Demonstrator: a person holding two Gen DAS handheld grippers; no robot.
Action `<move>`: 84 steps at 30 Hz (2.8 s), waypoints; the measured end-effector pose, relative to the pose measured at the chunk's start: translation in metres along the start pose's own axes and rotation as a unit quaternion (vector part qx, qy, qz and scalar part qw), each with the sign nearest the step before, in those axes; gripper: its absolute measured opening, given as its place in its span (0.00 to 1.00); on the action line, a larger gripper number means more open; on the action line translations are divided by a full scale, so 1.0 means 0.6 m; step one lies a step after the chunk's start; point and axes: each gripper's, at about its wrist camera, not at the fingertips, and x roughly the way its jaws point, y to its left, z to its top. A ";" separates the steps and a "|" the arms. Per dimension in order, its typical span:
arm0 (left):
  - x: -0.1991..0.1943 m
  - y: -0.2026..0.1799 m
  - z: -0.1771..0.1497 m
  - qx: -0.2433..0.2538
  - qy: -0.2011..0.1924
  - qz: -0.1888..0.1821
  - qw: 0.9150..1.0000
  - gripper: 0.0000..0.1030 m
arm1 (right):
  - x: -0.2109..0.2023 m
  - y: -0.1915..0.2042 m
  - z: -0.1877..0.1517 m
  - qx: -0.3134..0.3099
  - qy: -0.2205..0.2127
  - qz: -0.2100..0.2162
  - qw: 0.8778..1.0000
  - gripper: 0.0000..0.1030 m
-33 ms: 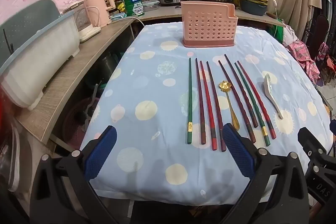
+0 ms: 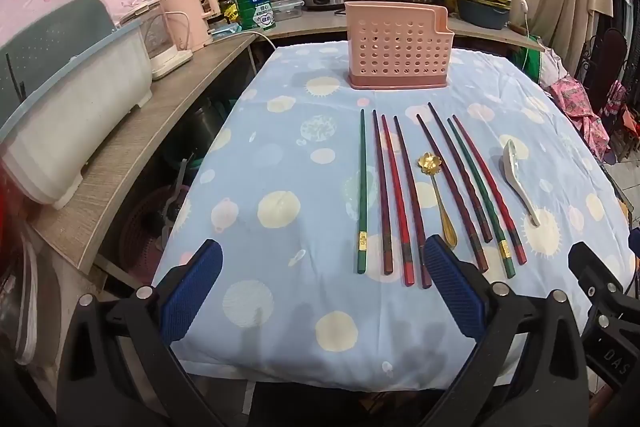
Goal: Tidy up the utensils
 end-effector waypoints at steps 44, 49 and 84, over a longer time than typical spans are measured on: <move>-0.005 0.000 -0.014 -0.002 0.012 -0.002 1.000 0.93 | -0.011 -0.001 -0.006 0.003 -0.003 -0.001 1.000 0.93; -0.004 0.002 -0.013 -0.003 0.012 -0.002 1.000 0.93 | -0.012 -0.001 -0.007 0.003 -0.003 -0.002 1.000 0.93; 0.006 0.008 -0.016 -0.014 0.026 -0.014 0.999 0.93 | -0.010 -0.002 -0.009 0.005 -0.001 -0.001 1.000 0.93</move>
